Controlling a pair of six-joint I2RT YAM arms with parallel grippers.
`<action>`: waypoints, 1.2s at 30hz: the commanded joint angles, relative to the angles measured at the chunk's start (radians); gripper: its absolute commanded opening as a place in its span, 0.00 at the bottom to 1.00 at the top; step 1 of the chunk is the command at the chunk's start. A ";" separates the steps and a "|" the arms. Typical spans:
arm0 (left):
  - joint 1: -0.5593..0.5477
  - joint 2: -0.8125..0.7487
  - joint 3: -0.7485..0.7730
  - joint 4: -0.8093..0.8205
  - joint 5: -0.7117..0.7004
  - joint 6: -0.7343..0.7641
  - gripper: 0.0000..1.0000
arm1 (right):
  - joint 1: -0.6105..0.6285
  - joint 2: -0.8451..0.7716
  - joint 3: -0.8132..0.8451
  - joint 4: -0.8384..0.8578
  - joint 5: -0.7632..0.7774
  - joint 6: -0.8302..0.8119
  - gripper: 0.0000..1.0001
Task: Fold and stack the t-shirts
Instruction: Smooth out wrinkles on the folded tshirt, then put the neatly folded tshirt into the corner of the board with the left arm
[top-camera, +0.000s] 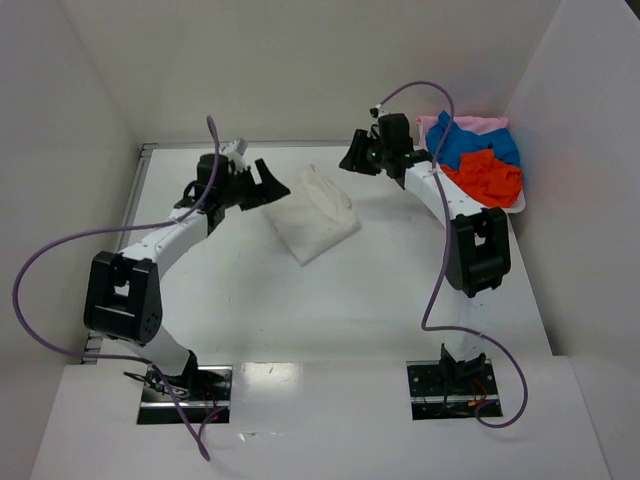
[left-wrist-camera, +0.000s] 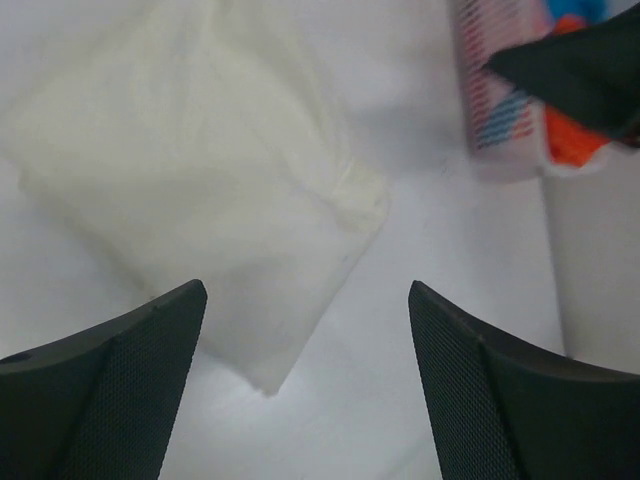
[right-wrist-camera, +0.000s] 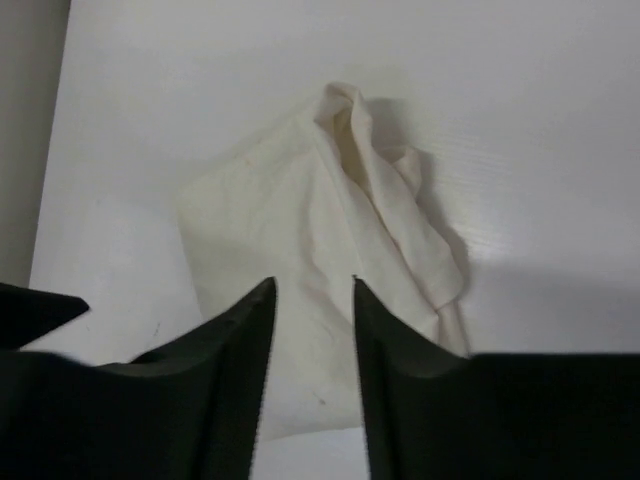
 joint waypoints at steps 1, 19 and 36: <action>-0.018 -0.043 -0.180 0.014 -0.103 -0.134 0.90 | -0.003 -0.013 -0.044 -0.024 -0.011 -0.013 0.38; -0.047 0.140 -0.311 0.229 -0.192 -0.471 0.97 | 0.080 0.208 0.042 -0.036 0.007 -0.052 0.00; -0.179 0.293 -0.310 0.286 -0.460 -0.740 0.92 | 0.089 0.304 0.060 -0.036 -0.033 -0.063 0.00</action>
